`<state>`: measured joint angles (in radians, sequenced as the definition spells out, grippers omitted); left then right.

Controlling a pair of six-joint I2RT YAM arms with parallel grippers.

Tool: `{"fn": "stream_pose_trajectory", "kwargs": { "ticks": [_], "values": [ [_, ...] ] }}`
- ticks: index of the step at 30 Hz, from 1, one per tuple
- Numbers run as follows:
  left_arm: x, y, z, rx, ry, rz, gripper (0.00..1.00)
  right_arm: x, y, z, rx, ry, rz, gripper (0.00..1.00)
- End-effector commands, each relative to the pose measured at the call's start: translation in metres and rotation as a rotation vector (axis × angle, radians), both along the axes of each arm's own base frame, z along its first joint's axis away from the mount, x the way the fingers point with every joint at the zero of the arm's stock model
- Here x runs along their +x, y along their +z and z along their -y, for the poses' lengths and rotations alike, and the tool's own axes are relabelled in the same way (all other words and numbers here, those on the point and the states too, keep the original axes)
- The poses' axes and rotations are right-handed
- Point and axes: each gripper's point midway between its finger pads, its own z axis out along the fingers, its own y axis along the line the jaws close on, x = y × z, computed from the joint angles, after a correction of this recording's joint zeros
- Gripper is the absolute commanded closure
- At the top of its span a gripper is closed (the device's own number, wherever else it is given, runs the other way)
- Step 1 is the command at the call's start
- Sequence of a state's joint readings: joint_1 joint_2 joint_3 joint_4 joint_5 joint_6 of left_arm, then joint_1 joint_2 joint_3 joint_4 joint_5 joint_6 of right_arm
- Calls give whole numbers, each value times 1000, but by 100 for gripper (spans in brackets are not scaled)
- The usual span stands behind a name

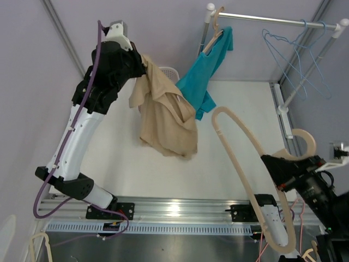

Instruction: Remove the t-shirt from the hanger

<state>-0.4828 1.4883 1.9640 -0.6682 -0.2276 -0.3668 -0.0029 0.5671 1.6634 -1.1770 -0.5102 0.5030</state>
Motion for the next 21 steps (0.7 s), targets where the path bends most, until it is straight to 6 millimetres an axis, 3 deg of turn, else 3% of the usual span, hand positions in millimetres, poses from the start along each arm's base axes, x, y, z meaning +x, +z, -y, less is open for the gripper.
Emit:
{"fn": "stream_pose_trajectory", "kwargs": {
  "ticks": [1,2,3,6,7,11,12,14,15,17,18,21],
  "values": [
    [-17,52,-2,-77,-43,78,100,-3,-8,35,-74,-194,27,100],
    [-22,57,3,-89,-79,83,99,0,-9,40,-77,-221,26,100],
    [-34,73,12,-122,-144,114,99,4,-12,43,-80,-236,18,100],
    [-64,100,15,-141,-208,167,99,22,-18,49,-74,-278,2,100],
    [-78,109,10,-142,-217,183,99,28,-15,50,-70,-286,21,100],
    [-102,127,-14,-139,-163,223,99,56,-20,58,-62,-344,32,100],
    [-101,126,-18,-134,-147,231,99,62,-20,60,-56,-359,40,100],
    [-108,157,-30,-165,-114,364,100,81,-16,63,-46,-381,64,100],
    [-100,151,-27,-157,-107,366,99,93,-9,62,-30,-382,84,100],
    [-91,160,-27,-157,-87,401,99,106,-4,61,-19,-381,92,100],
    [-98,179,-33,-173,-75,447,99,112,5,60,-9,-380,114,100],
    [-92,198,-36,-170,-48,515,100,132,19,58,6,-374,134,100]
  ]
}}
